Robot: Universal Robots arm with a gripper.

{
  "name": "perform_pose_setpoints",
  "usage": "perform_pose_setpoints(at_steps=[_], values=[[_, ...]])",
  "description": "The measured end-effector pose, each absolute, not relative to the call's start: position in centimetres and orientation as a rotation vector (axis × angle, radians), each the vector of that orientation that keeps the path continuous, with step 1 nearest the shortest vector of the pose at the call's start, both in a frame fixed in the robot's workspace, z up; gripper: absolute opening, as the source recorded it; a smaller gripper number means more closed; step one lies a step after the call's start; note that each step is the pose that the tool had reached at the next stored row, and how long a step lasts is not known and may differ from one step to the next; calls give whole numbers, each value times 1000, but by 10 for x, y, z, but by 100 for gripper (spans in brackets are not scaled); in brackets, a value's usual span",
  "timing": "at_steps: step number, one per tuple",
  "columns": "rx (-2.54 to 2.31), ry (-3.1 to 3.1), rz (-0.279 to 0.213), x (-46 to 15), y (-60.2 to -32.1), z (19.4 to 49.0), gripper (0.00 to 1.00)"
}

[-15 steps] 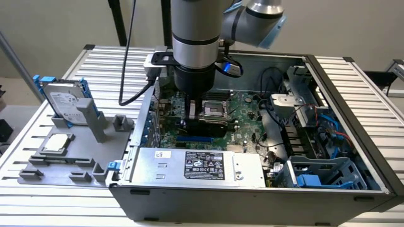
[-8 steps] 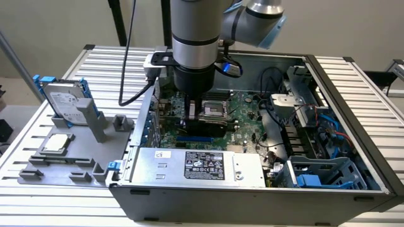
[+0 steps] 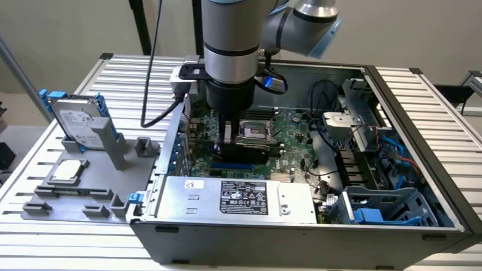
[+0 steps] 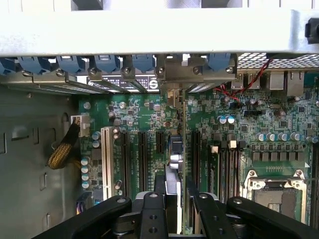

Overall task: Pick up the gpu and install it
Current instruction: 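Insert the gpu into the slot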

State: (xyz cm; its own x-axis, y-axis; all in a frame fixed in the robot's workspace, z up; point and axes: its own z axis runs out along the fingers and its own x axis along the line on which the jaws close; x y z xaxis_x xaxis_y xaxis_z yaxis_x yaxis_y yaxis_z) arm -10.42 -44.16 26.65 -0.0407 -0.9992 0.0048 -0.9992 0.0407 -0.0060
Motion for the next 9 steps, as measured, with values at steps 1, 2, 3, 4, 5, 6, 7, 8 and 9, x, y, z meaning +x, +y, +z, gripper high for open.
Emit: perform_pose_setpoints(at_steps=[1,2,3,4,5,6,7,8,9], values=[[-2175,2266,-12,-104,-442,265,27],[-2175,2266,-12,-104,-442,264,27],[-2175,2266,-12,-104,-442,263,27],[-2175,2266,-12,-104,-441,262,27],[-2175,2266,-12,-104,-441,261,27],[-2175,2266,-12,-104,-441,260,27],[-2176,2266,-11,-104,-441,259,27],[-2176,2266,-11,-104,-441,259,27],[-2176,2266,-11,-104,-441,259,27]])
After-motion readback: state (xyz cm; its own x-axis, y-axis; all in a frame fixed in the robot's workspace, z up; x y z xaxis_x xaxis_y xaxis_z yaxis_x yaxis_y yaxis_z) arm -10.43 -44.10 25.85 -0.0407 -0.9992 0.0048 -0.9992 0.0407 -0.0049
